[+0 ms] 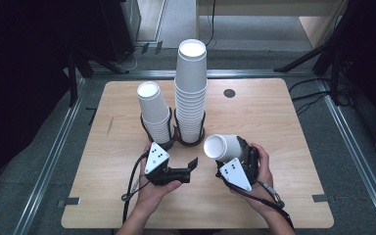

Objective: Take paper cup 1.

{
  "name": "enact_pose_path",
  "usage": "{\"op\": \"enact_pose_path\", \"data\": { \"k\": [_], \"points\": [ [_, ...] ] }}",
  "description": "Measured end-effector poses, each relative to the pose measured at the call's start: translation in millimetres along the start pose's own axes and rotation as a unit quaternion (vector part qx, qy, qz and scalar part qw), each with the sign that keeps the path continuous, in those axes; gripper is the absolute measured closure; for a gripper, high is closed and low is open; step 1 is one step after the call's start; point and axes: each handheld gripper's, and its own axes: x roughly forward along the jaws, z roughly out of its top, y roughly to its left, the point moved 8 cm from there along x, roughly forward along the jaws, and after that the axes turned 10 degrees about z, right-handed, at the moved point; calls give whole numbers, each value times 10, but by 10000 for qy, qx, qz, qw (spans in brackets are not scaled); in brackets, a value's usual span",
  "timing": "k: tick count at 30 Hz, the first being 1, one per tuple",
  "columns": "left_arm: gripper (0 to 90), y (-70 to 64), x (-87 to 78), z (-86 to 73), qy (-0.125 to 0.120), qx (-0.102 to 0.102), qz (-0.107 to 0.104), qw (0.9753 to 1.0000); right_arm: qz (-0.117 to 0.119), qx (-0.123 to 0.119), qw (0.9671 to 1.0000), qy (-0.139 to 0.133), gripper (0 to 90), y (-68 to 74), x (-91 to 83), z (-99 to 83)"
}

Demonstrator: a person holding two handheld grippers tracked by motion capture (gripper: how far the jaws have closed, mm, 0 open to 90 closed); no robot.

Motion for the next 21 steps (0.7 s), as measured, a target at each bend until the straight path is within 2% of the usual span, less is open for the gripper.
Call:
{"op": "enact_pose_path", "data": {
  "k": [1, 7, 11, 21],
  "points": [
    [17, -13, -3, 2, 4, 13, -29, 10000, -16, -116, 9999, 16, 135, 13, 6, -3],
    [17, -113, -11, 3, 45, 73, -268, 9996, -62, -403, 9992, 58, 135, 64, 23, 2],
    [17, -190, -10, -10, 96, 155, -402, 9990, -66, -709, 9974, 81, 135, 112, 26, 9],
    [20, -365, -20, -43, 173, 425, -740, 9962, 59, -1018, 9947, 98, 136, 215, 42, 14]
  ]
}}
